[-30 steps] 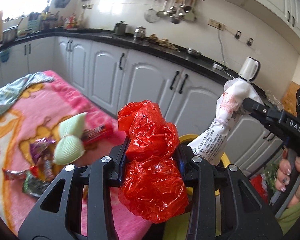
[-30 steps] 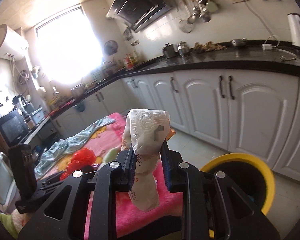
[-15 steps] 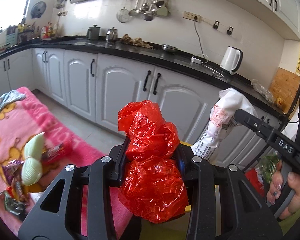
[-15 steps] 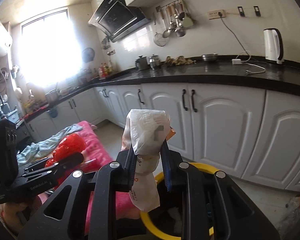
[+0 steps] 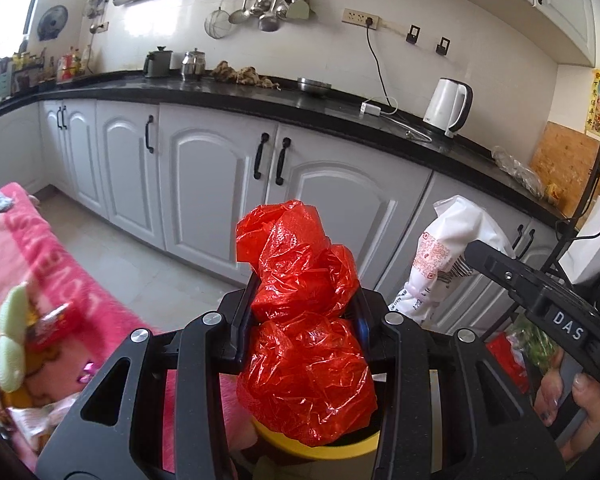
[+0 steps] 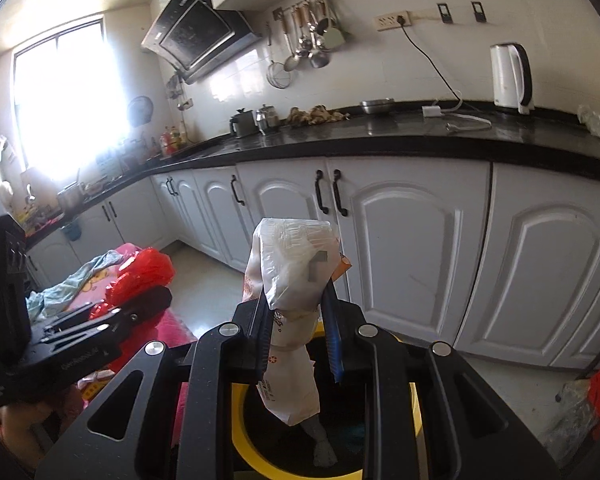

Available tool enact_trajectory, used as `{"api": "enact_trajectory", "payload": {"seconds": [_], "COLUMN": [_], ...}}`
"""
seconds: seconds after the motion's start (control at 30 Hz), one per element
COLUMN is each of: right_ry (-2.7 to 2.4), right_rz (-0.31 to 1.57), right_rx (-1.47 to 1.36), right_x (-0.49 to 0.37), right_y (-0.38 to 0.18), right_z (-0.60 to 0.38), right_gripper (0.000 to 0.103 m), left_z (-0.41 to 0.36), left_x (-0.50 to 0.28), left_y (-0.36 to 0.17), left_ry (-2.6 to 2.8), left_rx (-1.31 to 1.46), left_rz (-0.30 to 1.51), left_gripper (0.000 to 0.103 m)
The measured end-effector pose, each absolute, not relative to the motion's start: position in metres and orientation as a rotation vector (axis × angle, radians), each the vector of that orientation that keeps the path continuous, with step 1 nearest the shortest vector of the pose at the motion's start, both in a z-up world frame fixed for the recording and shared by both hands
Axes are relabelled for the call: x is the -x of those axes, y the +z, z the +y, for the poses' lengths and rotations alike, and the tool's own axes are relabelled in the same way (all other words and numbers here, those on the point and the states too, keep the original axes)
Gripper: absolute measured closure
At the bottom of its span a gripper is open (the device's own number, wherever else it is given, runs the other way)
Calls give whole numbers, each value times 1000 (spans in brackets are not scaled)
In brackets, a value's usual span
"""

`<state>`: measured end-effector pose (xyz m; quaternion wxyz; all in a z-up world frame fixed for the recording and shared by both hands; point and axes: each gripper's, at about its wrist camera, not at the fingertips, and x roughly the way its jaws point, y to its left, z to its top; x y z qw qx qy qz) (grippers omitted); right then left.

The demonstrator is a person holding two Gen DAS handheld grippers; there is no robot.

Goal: Collect trash
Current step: 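Carry the red bag and white bottle over the bin and release both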

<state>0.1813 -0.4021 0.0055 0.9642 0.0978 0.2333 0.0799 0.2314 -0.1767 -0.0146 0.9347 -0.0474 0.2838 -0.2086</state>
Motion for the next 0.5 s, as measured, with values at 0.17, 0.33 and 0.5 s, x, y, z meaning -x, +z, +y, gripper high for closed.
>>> {"api": "enact_trajectory", "payload": {"seconds": [0.17,0.33,0.5], "right_ry": [137,117,97], "right_rz": [495,512,519], "right_rx": [-217,-236,-273], "right_x": [-189,-197,-200], "right_y": [-8,-17,-22], "right_z": [-412,-418,-427], "right_gripper": [81,77,71], "left_z": [-187,-196,-199], "left_x": [-243,-254,-260], "left_y": [-29,-42,-55], "left_ry": [-448,-461,-460], "left_rx": [109,113,120], "left_rz": [594,610,650], "left_gripper": [72,70,49]}}
